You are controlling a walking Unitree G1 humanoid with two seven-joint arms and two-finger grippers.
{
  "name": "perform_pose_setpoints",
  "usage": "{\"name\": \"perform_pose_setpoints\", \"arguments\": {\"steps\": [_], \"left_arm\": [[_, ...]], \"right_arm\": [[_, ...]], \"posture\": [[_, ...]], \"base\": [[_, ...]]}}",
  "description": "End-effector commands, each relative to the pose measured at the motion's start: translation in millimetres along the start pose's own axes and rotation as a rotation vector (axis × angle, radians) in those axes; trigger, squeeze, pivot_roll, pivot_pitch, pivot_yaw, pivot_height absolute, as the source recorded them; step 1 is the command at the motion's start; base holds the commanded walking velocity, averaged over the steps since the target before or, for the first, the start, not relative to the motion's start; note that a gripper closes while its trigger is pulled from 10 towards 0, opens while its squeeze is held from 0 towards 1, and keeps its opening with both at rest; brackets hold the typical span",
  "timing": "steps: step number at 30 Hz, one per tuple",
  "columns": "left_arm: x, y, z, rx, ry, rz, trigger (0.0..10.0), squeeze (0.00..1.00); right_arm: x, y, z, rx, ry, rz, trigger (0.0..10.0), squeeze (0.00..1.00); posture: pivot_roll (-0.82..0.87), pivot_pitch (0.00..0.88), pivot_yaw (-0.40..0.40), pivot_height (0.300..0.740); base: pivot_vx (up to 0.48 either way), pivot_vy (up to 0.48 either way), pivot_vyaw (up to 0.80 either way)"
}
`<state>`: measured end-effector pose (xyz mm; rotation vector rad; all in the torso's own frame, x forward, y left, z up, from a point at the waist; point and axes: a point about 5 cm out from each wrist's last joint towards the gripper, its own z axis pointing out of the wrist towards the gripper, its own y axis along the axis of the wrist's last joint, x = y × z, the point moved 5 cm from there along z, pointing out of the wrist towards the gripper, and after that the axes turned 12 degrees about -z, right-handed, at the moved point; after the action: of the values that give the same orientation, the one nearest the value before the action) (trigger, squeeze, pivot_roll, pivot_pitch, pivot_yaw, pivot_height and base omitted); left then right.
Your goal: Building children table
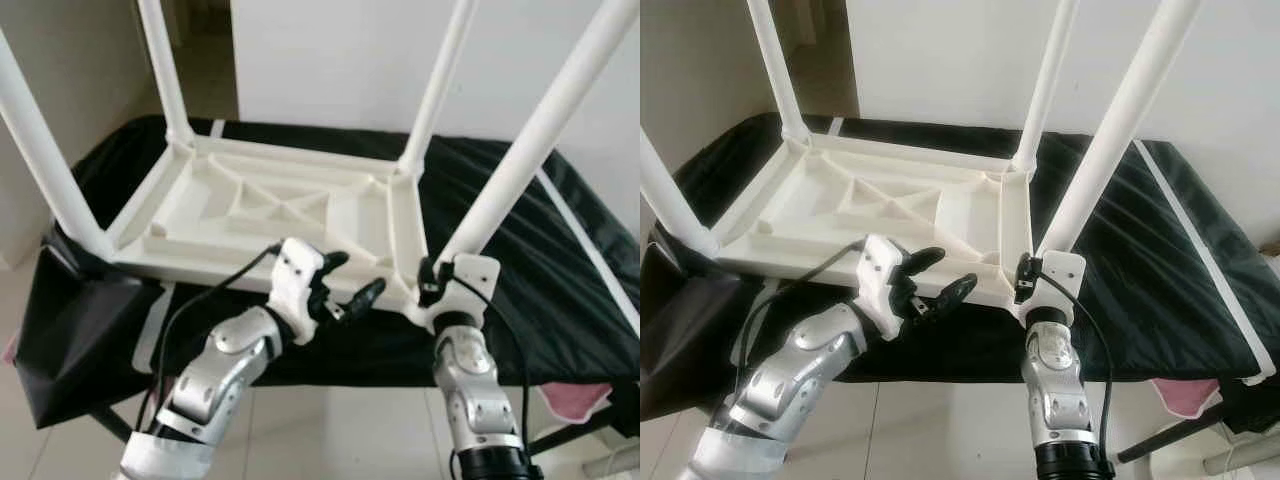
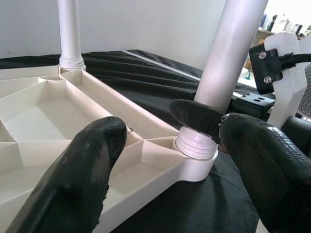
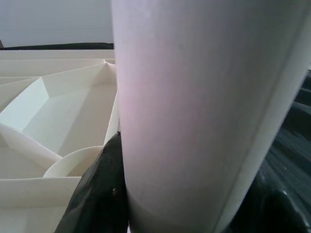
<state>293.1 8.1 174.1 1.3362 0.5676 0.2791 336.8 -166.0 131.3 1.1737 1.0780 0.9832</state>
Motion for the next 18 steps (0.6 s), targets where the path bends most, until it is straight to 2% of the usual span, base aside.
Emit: {"name": "perform_pose_setpoints", "arguments": {"steps": [1, 2, 3, 16, 17, 18], "left_arm": [[-5.9, -2, 0.1, 0.020, -0.073, -0.003, 10.0, 0.00], [-5.9, -2, 0.1, 0.020, -0.073, -0.003, 10.0, 0.00], [-6.3, -2, 0.1, 0.021, -0.073, -0.001, 10.0, 0.00], [-9.7, -4, 0.8, 0.027, -0.081, 0.002, 10.0, 0.00], [-9.9, -4, 0.9, 0.027, -0.081, 0.002, 10.0, 0.00], [-10.0, -4, 1.0, 0.026, -0.081, 0.002, 10.0, 0.00]], "right_arm": [[-3.0, -20, -4.6, 0.078, -0.013, -0.010, 10.0, 0.42], [-3.0, -20, -4.6, 0.078, -0.013, -0.010, 10.0, 0.42], [-2.6, -17, -4.1, 0.067, -0.001, -0.007, 10.0, 1.00], [-6.2, -10, -2.0, 0.024, 0.096, -0.023, 10.0, 1.00], [-7.3, -9, -1.5, 0.012, 0.127, -0.035, 10.0, 0.11], [-8.4, -7, -0.9, -0.001, 0.151, -0.047, 10.0, 0.00]], "posture": [[0.00, 0.008, -0.063, 0.740], [0.00, 0.008, -0.063, 0.740], [0.00, 0.008, -0.062, 0.740], [0.00, 0.008, -0.070, 0.740], [0.00, 0.009, -0.072, 0.740], [0.00, 0.009, -0.072, 0.740]], "base": [[0.000, 0.000, 0.00], [0.000, 0.000, 0.00], [0.000, 0.000, 0.00], [0.000, 0.000, 0.00], [0.000, 0.000, 0.00], [0.000, 0.000, 0.00]]}}
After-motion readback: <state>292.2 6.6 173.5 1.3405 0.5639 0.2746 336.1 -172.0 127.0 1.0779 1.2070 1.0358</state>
